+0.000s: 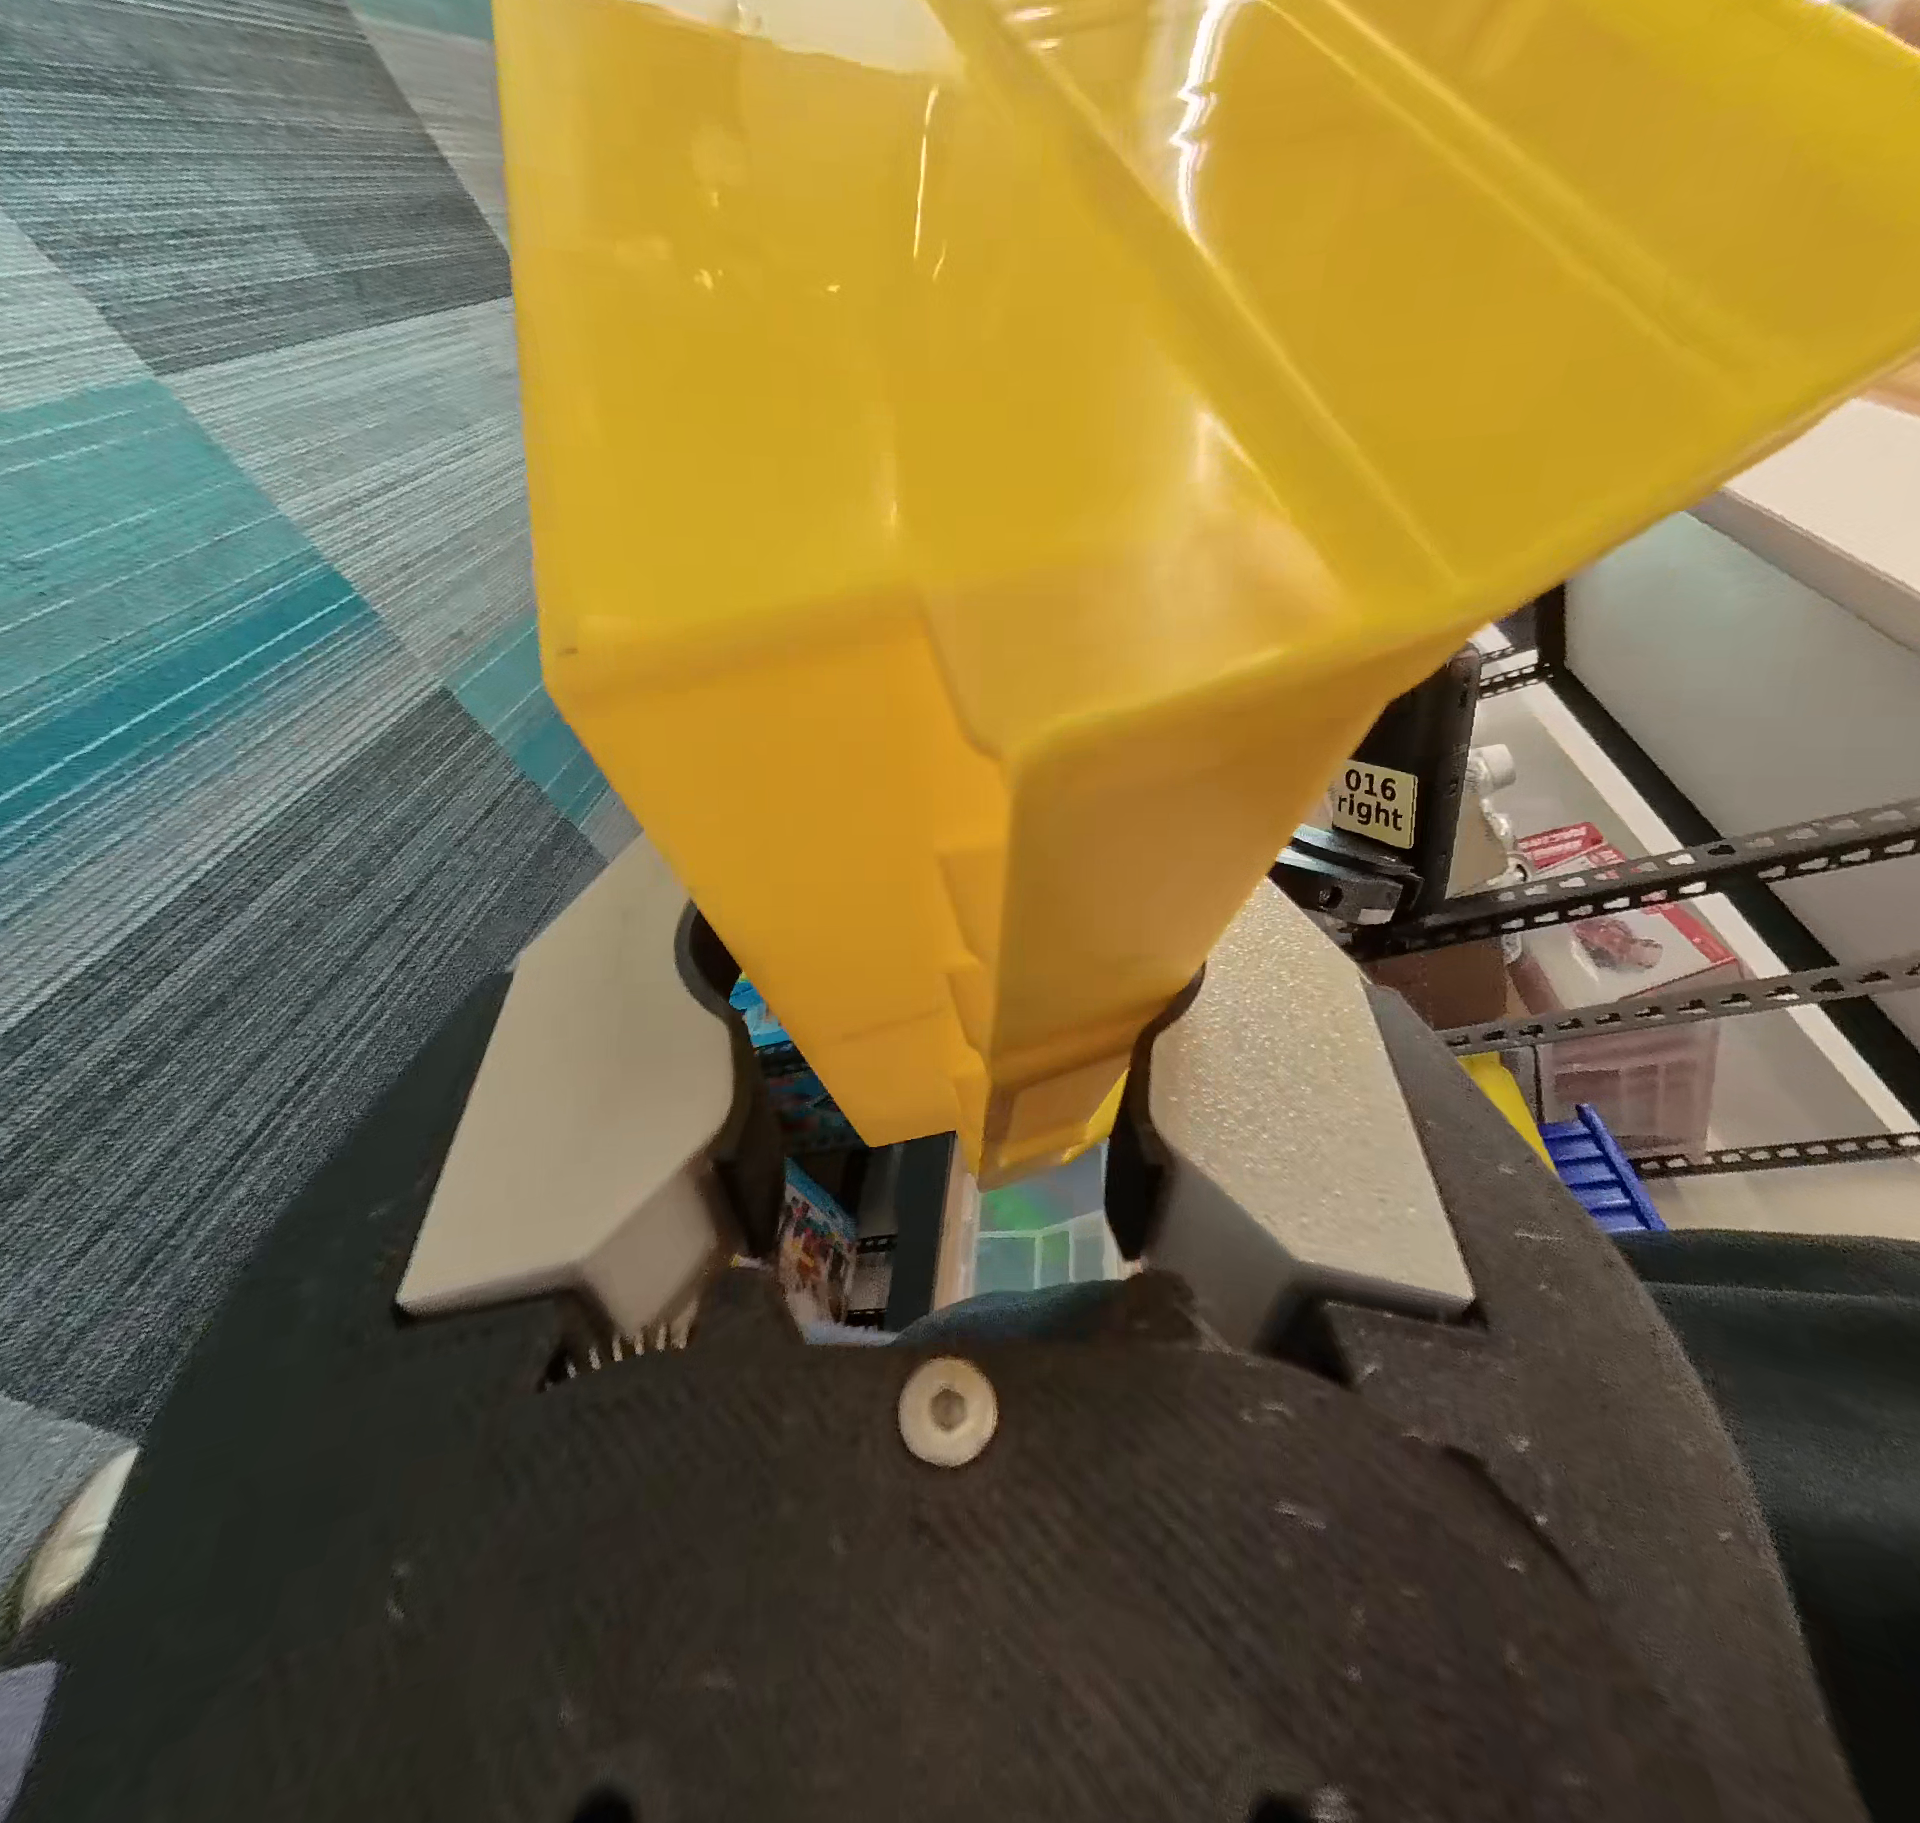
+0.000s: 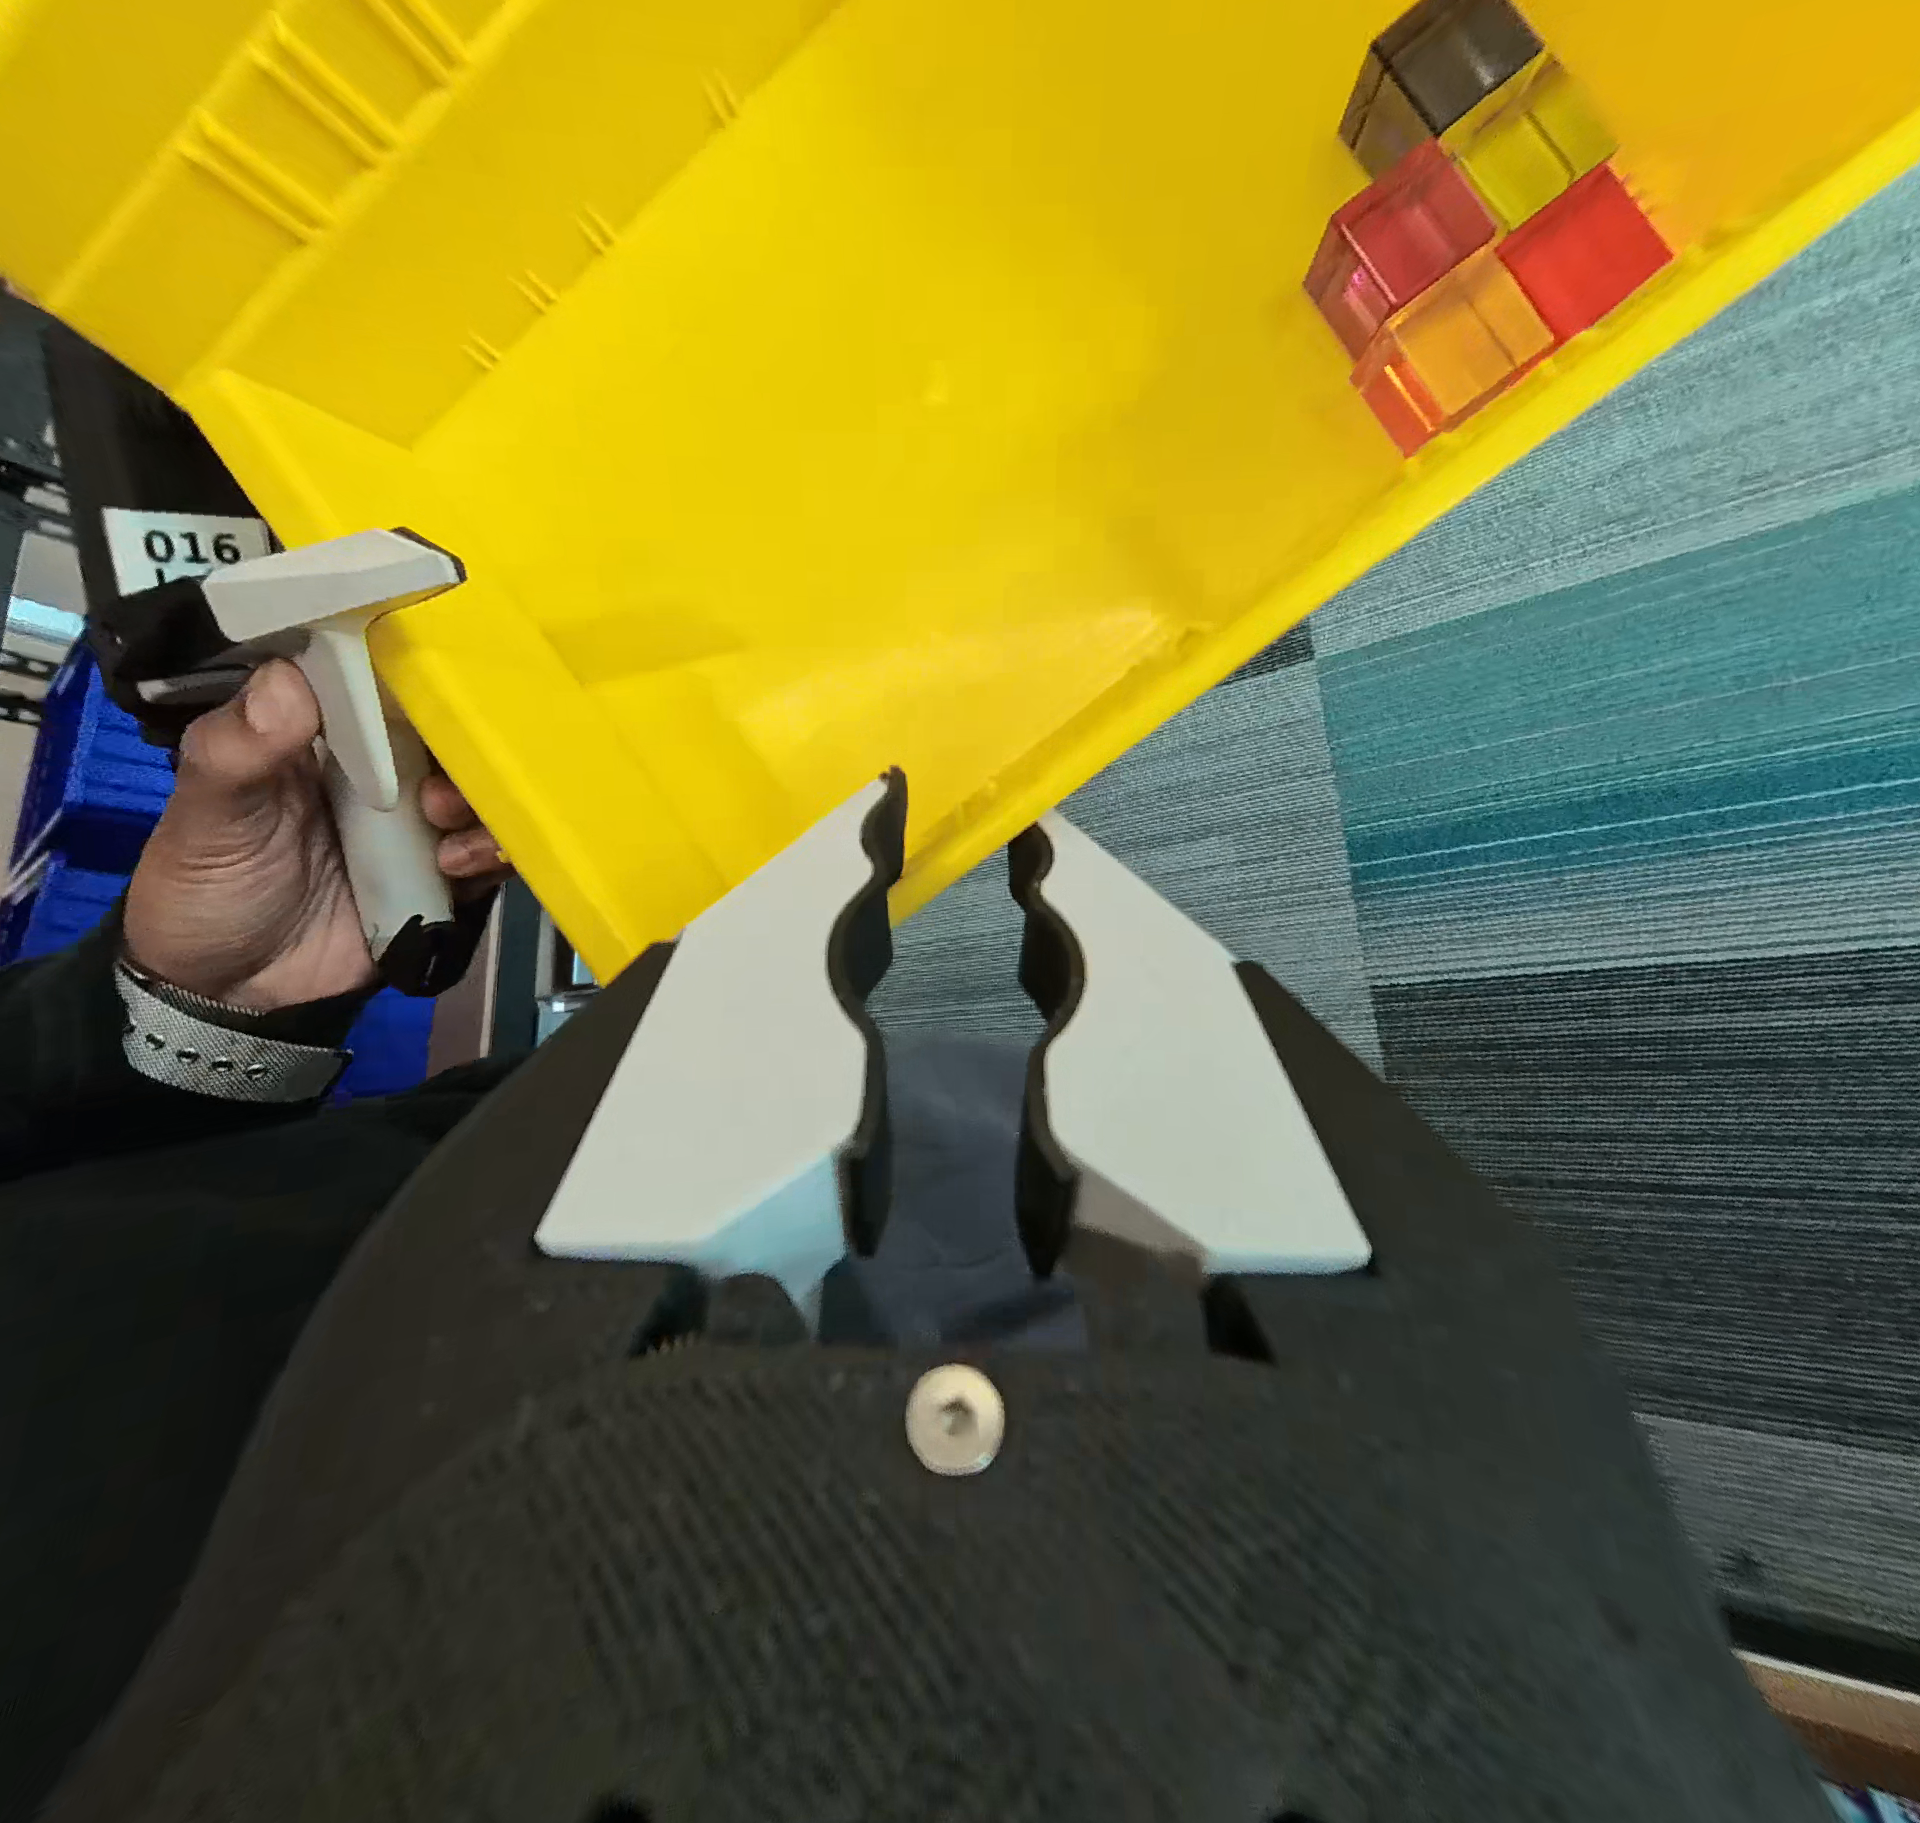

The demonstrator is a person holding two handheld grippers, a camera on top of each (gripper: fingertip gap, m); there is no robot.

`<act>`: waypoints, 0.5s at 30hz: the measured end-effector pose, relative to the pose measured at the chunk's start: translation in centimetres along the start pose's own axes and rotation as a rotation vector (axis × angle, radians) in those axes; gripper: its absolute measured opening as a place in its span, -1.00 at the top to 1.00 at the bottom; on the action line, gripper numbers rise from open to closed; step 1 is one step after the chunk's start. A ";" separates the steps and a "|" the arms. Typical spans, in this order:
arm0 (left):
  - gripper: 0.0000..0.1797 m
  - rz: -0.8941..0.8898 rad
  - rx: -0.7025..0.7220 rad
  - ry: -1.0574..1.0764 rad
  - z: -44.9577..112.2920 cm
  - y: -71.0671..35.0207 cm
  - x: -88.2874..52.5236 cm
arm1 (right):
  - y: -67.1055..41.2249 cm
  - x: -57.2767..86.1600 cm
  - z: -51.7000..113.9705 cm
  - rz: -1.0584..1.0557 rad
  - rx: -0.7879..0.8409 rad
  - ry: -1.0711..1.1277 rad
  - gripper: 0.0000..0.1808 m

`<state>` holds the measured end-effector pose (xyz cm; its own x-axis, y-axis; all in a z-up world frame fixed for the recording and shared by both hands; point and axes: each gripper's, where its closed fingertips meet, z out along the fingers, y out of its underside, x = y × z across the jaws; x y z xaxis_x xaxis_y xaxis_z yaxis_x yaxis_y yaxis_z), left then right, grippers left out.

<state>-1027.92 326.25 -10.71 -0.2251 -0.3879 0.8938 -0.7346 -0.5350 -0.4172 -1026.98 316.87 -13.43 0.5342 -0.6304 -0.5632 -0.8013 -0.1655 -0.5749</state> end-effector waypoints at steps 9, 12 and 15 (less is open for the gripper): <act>0.17 -0.071 -0.148 0.019 10.8 -3.2 -4.1 | -4.1 9.8 0.8 0.186 0.050 0.059 0.80; 0.17 -0.068 -0.207 0.038 18.1 -4.5 -5.4 | -6.9 16.4 0.0 0.228 0.077 0.087 0.80; 0.17 -0.066 -0.234 0.044 26.4 -7.1 -6.1 | -11.1 23.4 -1.2 0.244 0.099 0.100 0.80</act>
<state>-1004.48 312.58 -17.53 -0.1958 -0.3222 0.9262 -0.8756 -0.3679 -0.3131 -1005.89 303.11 -19.49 0.2954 -0.7150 -0.6336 -0.8704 0.0720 -0.4871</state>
